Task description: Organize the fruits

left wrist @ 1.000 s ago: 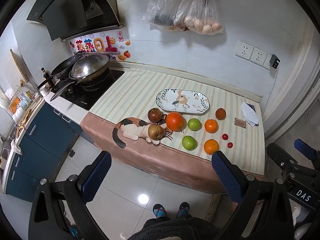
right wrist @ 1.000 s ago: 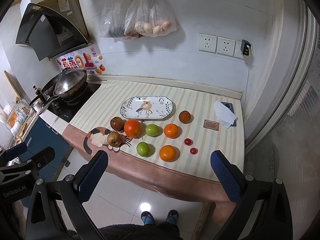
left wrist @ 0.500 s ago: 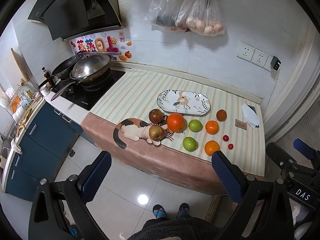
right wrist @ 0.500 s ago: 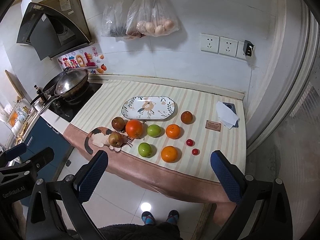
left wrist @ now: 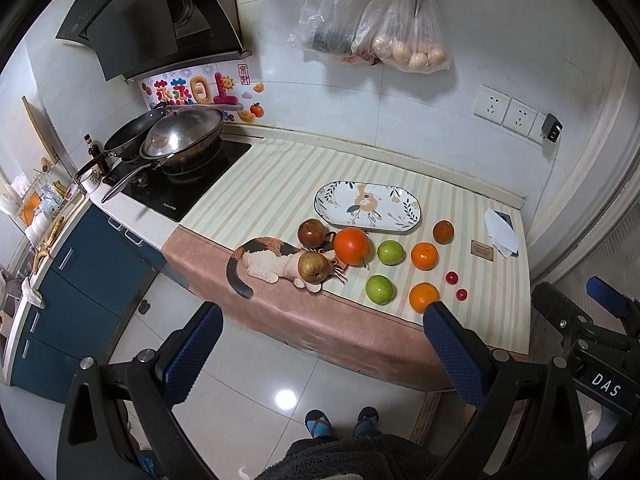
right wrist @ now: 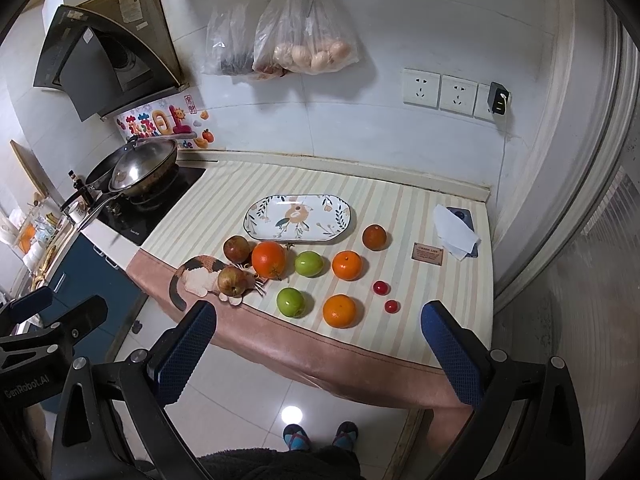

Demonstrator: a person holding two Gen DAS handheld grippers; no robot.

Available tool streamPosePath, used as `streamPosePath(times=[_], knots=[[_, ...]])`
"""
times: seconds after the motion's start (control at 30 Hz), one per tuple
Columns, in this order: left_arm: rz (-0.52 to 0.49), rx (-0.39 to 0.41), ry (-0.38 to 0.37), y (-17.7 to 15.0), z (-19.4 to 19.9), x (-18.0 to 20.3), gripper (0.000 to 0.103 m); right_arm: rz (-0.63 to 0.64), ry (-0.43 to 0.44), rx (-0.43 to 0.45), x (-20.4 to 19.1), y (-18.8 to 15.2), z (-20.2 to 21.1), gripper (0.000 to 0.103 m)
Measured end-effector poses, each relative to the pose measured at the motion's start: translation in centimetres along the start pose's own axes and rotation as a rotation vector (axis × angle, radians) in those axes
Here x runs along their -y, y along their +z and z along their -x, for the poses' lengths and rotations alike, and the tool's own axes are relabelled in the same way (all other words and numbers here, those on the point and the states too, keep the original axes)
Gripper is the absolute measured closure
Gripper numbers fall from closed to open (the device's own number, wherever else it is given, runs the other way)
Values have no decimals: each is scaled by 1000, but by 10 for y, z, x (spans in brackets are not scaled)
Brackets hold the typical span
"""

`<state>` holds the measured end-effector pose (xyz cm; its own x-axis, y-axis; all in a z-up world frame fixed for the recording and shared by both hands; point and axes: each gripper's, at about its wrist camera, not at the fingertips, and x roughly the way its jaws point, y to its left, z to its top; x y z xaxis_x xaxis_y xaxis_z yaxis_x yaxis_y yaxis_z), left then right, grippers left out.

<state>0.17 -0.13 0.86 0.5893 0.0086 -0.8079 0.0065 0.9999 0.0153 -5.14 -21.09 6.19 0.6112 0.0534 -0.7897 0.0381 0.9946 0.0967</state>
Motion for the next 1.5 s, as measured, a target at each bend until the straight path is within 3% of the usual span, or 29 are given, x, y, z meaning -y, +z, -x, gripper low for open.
streamPosePath(times=[0.83, 1.03, 1.27, 1.5], knots=[[1, 2, -2, -1, -1, 0, 0, -17, 7, 8, 5, -4, 3, 0], [10, 7, 4, 13, -11, -6, 0, -56, 10, 19, 5, -6, 3, 0], [-23, -23, 64, 36, -73, -21, 0, -147, 32, 10, 8, 2, -32, 0], [-43, -176, 53, 63, -170, -27, 0, -206, 26, -73, 13, 11, -112, 0]])
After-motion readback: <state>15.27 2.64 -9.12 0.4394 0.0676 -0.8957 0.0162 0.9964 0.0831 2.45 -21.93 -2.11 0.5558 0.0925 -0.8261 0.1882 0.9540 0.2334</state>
